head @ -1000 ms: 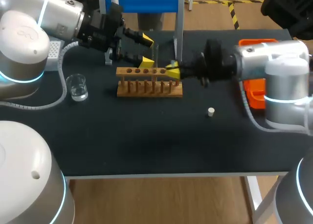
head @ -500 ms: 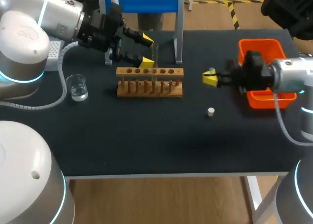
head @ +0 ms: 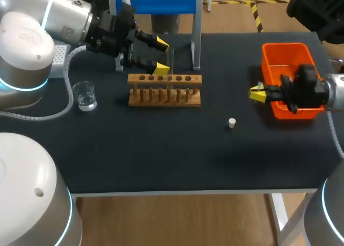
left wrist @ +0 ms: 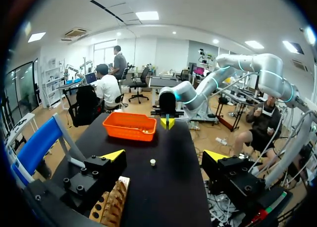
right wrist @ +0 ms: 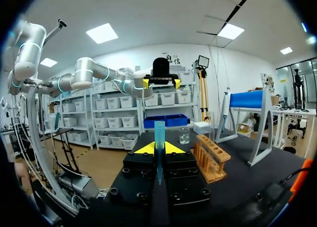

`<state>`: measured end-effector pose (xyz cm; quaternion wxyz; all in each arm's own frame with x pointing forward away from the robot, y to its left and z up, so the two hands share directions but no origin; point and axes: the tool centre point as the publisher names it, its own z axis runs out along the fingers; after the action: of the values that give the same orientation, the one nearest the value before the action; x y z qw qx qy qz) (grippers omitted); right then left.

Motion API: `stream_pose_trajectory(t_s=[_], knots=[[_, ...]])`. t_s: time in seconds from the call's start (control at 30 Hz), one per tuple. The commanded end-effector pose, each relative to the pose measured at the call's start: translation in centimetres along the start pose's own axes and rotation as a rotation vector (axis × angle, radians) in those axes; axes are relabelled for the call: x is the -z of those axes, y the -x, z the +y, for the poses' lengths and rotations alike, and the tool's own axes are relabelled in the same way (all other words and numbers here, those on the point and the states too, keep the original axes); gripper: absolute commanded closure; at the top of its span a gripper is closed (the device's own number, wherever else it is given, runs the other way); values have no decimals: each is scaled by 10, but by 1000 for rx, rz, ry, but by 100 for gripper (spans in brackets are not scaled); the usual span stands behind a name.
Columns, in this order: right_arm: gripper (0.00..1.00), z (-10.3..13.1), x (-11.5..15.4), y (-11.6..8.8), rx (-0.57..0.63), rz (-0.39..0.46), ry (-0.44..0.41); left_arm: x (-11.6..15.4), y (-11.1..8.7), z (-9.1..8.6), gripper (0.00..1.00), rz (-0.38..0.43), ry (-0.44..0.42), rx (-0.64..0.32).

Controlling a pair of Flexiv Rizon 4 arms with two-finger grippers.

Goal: Invert the test tube, pick up the pipette, mount the tip to pipette, aspirate from beaker and dispense into the tube, eject the tip, return the pipette, and cap with the stopper.

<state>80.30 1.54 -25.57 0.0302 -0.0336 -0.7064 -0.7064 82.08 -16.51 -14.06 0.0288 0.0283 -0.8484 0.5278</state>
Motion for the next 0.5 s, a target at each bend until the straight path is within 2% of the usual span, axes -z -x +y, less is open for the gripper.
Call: stream_pose_trajectory(t_s=[0.03,0.5], knots=[[100,-2,9,-3,0,-3,3,-1,0,0,0,-2,-1,0],[100,-2,12,-3,-2,-12,7,-1,0,0,0,-2,-1,0]])
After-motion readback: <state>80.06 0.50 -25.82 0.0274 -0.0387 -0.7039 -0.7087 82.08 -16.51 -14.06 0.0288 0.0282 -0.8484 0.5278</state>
